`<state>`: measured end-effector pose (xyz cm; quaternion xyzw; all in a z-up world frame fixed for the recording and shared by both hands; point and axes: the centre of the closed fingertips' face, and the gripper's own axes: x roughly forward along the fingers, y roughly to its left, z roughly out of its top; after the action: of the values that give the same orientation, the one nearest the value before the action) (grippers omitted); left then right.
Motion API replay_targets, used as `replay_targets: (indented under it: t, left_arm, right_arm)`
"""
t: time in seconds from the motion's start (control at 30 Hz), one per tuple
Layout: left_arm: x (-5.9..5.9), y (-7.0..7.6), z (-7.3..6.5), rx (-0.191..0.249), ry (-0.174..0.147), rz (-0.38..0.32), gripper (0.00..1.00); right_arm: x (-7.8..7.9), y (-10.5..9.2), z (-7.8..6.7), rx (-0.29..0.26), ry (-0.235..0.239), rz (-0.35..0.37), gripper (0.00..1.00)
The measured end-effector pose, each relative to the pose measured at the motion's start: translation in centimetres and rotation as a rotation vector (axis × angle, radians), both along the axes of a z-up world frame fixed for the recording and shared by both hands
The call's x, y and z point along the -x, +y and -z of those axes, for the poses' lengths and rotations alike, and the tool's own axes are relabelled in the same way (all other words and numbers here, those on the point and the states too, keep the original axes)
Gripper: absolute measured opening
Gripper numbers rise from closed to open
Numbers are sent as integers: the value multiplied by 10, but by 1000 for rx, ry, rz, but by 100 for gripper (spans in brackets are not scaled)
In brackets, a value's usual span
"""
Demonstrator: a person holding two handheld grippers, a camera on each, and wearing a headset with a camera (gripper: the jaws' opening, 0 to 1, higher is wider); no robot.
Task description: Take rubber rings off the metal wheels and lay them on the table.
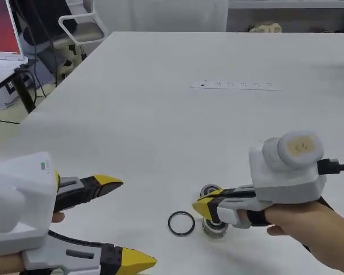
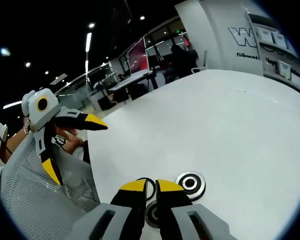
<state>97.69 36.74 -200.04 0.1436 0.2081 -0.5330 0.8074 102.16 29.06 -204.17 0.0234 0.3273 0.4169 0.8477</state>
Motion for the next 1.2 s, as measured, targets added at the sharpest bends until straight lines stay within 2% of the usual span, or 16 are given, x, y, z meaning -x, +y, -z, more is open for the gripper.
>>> replay_targets:
  t: [0.17, 0.2, 0.27, 0.4, 0.5, 0.57, 0.73, 0.83, 0.97, 1.07, 1.13, 1.2]
  left_arm:
    - [-1, 0, -1, 5, -3, 4, 79]
    - [-1, -1, -2, 9, -9, 11, 79]
    - [0, -3, -6, 28, -10, 16, 80]
    - [-1, -2, -12, 45, -18, 20, 81]
    - [-5, -1, -17, 41, -27, 27, 82]
    - [-8, 1, -21, 36, -33, 30, 82]
    - [-24, 2, -39, 34, -66, 34, 82]
    - [-35, 0, -50, 22, -95, 44, 83]
    - [-45, -8, -64, 22, -126, 70, 82]
    - [-53, -19, -71, 13, -147, 103, 82]
    - [-57, -28, -74, 7, -160, 129, 82]
    - [-61, -37, -76, 7, -164, 151, 82]
  right_arm:
    - [-11, -3, -22, -16, -69, 1, 5]
    - [-14, -4, -29, -15, -98, -13, 6]
    - [-17, -7, -40, -31, -123, -11, 7]
    - [-24, -15, -54, -55, -151, 0, 10]
    - [-31, -24, -69, -74, -162, 27, 12]
    - [-38, -29, -85, -108, -192, 47, 14]
    - [-48, -39, -112, -112, -258, 44, 17]
    - [-52, -40, -120, -102, -292, 23, 20]
    - [-55, -40, -122, -70, -327, -17, 20]
    - [-56, -37, -123, -60, -345, -53, 21]
    - [-56, -36, -122, -29, -373, -88, 22]
    - [-58, -38, -119, -29, -376, -95, 23]
